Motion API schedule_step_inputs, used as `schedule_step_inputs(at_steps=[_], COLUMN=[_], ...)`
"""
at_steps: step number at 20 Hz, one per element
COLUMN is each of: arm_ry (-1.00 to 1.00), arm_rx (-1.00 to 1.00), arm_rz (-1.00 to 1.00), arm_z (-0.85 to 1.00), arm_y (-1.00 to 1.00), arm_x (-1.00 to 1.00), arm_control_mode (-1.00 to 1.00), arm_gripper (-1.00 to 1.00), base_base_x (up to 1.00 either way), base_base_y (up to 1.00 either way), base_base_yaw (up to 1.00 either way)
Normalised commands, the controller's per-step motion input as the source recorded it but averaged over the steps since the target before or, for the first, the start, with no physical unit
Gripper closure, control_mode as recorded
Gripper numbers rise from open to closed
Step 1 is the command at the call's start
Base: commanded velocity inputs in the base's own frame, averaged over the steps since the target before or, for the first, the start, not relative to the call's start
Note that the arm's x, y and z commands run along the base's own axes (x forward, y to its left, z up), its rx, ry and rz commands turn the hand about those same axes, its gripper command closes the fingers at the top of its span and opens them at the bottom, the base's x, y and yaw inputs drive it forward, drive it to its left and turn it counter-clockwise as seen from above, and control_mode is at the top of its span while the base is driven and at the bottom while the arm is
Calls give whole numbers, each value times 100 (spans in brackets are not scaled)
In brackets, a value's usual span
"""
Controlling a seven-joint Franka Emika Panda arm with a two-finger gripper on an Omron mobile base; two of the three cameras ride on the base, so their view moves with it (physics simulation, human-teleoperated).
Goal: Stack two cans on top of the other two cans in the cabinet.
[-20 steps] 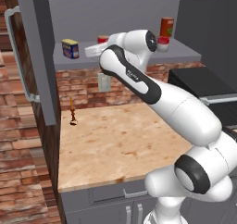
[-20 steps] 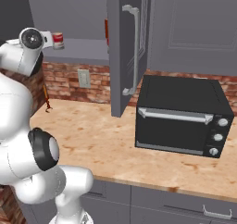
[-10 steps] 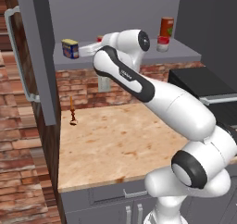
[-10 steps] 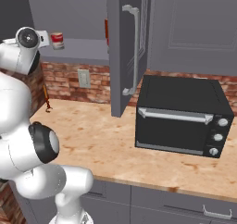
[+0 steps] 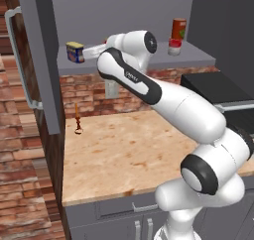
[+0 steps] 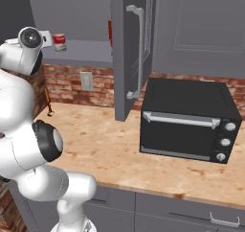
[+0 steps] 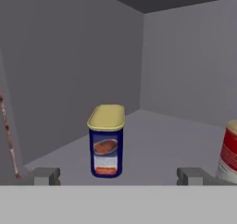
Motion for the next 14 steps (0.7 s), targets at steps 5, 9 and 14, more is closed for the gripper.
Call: schedule_step_inputs(at_steps=[5,9,14], arm_ry=[0,0,0], arm_rx=[0,0,0], arm_rz=[0,0,0], arm_z=[0,0,0], arm_y=[13,21,17], arm_x=[15,11,9], arm_control_mode=[-100,-100,-100], arm_gripper=[-100,-100,-100], base_base_x=[0,0,0], base_base_y=[0,0,0], base_base_yaw=[0,0,0])
